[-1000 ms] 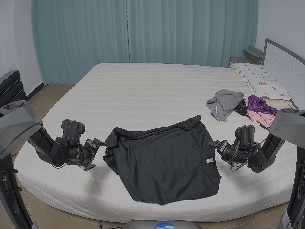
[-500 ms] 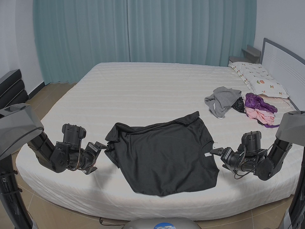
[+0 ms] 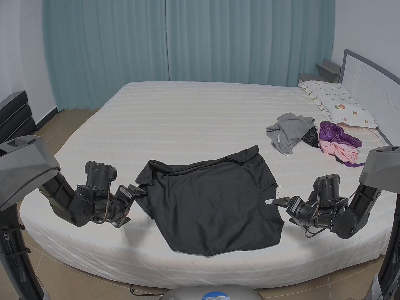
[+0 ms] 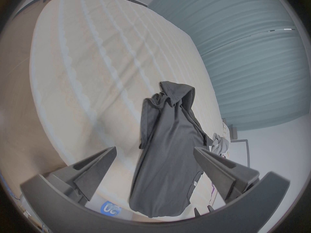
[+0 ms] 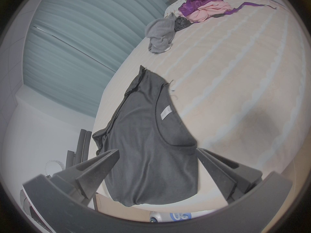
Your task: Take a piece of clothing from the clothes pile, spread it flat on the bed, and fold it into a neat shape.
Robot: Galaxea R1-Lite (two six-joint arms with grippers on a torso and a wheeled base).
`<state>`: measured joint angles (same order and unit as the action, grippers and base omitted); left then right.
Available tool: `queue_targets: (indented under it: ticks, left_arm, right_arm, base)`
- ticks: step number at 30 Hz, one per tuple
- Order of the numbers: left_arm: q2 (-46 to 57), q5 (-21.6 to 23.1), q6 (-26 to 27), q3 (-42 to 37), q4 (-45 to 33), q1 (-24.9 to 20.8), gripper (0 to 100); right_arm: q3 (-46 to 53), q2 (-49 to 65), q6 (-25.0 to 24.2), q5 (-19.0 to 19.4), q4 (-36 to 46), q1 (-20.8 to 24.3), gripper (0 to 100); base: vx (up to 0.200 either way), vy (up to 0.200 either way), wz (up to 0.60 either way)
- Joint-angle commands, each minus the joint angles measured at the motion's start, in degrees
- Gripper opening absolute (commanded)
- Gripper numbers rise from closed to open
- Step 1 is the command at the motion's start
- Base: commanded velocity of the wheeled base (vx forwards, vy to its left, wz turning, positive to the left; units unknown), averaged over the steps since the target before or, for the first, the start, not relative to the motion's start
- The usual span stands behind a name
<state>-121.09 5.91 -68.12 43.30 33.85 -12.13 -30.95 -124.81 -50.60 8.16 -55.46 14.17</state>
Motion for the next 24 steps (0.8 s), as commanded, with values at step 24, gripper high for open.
queue_targets:
  ticks: [24]
  left_arm:
    - [-14.09, -19.45, 17.41, 11.98, -4.50, -1.23, 100]
  right_arm:
    - [-0.07, -0.44, -0.02, -0.16, 0.00, 0.34, 100]
  base:
    - [0.000, 0.000, 0.00]
